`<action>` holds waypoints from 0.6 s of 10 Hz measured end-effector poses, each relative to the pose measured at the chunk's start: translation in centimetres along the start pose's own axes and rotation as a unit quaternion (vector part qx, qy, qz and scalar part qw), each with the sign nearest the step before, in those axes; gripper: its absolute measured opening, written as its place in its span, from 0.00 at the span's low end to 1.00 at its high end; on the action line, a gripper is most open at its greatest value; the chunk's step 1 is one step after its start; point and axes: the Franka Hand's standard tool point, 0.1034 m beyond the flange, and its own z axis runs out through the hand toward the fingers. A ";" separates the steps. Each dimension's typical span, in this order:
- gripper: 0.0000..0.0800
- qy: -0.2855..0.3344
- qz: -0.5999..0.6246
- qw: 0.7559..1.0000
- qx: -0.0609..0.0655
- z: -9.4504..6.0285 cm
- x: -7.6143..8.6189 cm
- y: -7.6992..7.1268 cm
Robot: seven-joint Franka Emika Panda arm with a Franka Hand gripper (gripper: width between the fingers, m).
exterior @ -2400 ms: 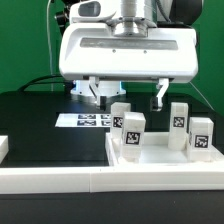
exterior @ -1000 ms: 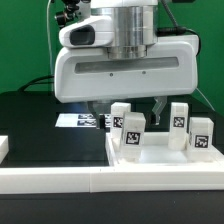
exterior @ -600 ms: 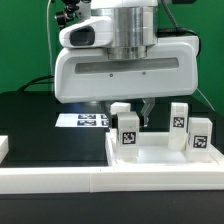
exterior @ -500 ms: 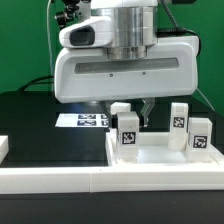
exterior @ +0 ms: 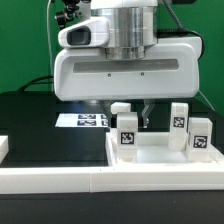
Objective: Assemble square table
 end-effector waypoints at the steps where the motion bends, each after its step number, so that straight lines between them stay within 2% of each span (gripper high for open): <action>1: 0.36 0.004 0.047 0.999 0.001 0.0 0.0 -0.1; 4: 0.36 0.009 0.185 0.983 0.003 0.1 0.0 0.0; 6: 0.36 0.006 0.299 0.954 0.000 0.1 -0.3 -0.4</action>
Offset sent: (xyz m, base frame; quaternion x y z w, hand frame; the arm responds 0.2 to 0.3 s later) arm -0.0108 0.0022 -0.0053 0.0113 -0.0012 0.2134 0.9769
